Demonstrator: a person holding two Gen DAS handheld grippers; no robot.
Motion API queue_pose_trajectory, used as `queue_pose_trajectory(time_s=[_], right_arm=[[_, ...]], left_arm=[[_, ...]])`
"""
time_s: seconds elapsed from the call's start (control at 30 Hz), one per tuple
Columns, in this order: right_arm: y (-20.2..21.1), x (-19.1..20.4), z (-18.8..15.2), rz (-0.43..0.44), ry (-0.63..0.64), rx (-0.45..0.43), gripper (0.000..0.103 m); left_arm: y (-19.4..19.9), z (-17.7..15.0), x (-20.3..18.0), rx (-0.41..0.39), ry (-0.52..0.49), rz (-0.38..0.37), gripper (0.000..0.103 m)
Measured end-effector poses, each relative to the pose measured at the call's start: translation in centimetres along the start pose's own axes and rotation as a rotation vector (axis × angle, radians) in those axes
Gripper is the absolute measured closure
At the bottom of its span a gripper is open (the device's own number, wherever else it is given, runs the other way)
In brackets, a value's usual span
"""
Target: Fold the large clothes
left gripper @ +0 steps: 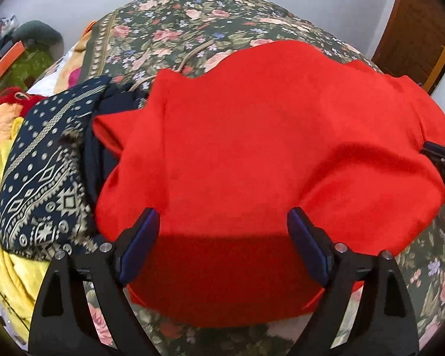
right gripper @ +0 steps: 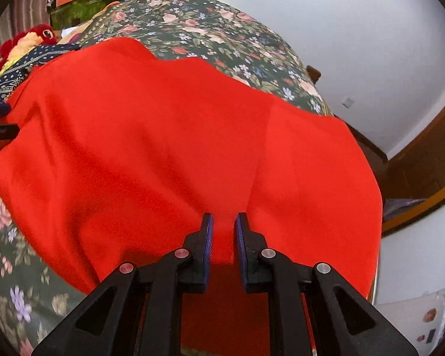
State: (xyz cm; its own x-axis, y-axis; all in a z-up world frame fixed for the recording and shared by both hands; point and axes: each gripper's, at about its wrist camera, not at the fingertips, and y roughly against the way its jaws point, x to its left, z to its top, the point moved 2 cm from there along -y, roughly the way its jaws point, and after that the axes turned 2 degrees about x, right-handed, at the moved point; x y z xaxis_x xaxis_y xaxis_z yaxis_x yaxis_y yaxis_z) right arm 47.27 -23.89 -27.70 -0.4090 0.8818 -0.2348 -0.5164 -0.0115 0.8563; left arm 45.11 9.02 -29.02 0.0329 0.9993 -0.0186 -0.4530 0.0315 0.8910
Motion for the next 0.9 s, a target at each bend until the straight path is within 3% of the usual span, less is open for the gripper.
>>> queue_pose_trajectory(time_s=[0.17, 0.27, 0.5, 0.67, 0.7, 0.77, 0.8, 0.83, 0.9], right_arm=[[0.4, -1.4, -1.5, -0.031, -0.017, 0.013, 0.092], [0.6, -2.3, -2.2, -0.026, -0.043, 0.021, 0.092], [0.6, -3.5, -3.1, -0.113, -0.044, 0.040, 0.092], [1.0, -4.1, -4.1, -0.205, -0.021, 0.041, 0.092], [1.0, -4.4, -4.3, -0.209, -0.024, 0.039, 0.086], [1.5, -5.1, -4.7, -0.240, -0.042, 0.033, 0.048], [1.7, -5.8, -5.0, -0.305, -0.057, 0.029, 0.010], [1.9, -6.7, -5.4, -0.365, -0.076, 0.017, 0.000], [2.1, -8.1, -6.2, -0.311, -0.120, 0.023, 0.000]], left_arm=[[0.9, -1.8, 1.6, -0.002, 0.039, 0.049, 0.014], [1.8, -3.3, 3.3, 0.006, 0.116, 0.046, 0.014], [5.4, -6.6, 5.9, -0.049, 0.241, 0.058, 0.014], [5.8, -7.9, 6.5, -0.011, 0.302, -0.027, 0.014], [5.8, -8.2, 6.4, -0.002, 0.317, -0.058, 0.014], [5.4, -8.7, 6.0, 0.022, 0.357, -0.161, 0.014], [5.2, -8.8, 5.6, 0.031, 0.372, -0.203, 0.014], [5.0, -8.9, 5.3, 0.039, 0.389, -0.252, 0.014], [4.4, -8.9, 4.6, 0.047, 0.417, -0.323, 0.014]])
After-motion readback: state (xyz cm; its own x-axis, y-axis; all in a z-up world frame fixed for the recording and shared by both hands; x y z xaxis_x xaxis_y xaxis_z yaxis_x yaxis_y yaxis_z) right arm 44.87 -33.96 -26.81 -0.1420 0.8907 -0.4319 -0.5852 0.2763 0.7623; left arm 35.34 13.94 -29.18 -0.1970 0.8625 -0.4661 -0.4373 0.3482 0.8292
